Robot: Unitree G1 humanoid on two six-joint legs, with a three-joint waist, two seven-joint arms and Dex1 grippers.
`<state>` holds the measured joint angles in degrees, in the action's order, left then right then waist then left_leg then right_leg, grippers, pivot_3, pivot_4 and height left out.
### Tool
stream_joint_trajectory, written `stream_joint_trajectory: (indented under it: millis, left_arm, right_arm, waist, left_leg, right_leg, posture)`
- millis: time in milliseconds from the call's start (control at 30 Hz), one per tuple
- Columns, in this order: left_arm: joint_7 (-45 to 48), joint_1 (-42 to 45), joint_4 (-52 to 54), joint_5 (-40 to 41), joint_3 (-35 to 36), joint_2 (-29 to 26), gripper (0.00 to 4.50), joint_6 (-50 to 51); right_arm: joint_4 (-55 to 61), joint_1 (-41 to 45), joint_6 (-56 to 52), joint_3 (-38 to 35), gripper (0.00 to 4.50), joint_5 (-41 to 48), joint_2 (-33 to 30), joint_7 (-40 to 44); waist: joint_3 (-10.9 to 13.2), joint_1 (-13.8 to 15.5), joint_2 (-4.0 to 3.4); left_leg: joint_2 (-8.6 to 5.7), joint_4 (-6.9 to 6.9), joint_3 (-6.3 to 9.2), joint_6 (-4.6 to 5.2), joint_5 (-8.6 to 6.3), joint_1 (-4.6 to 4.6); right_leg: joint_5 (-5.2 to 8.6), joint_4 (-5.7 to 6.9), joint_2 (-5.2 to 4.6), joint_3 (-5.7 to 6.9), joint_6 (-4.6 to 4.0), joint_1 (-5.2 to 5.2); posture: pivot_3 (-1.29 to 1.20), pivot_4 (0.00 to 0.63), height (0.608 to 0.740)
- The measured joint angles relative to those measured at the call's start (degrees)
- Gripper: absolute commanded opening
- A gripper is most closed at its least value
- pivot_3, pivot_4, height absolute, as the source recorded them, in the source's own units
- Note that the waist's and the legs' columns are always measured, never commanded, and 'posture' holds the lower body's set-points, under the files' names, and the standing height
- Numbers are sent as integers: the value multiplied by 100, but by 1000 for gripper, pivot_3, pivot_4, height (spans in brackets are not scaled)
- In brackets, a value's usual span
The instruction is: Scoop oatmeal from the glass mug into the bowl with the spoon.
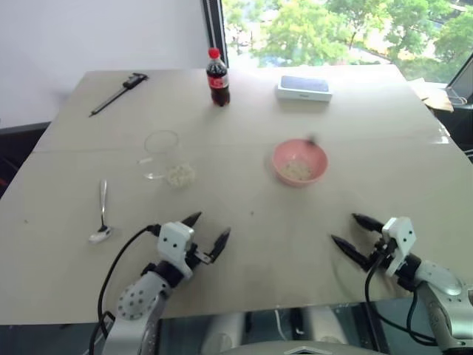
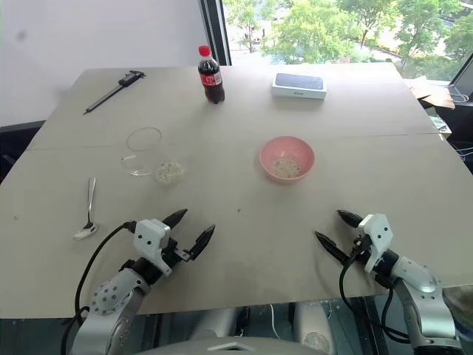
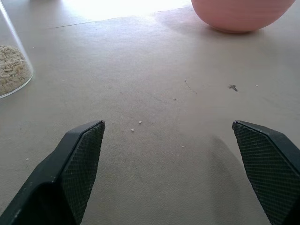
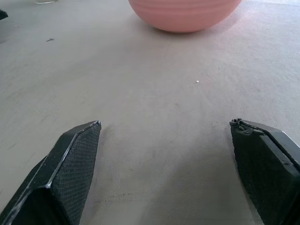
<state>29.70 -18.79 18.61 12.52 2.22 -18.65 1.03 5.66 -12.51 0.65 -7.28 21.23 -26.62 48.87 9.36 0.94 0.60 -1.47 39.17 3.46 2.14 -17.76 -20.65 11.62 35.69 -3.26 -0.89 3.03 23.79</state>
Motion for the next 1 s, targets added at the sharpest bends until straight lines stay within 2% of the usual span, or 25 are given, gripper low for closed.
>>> stream_joint_trajectory:
  millis: [700,1000]
  left_arm:
    - [-246,-165,114,4,-34,50,4500,8]
    - [-453,-180,294,86,2,85,4500,340]
  right_arm:
    - [-202,148,170,28,4441,-54,-50,54]
    - [-99,211,38,79,4441,-53,-42,-46]
  waist:
    - [-1,-14,-1]
    - [-2,-20,-3]
  left_leg:
    - [2,0,-4,0,0,3]
    - [5,0,-5,0,0,3]
  right_leg:
    - [-4,0,2,-3,-6,-1]
    - [-5,1,5,-4,-8,0]
  posture:
    - [0,150,740]
    - [0,150,740]
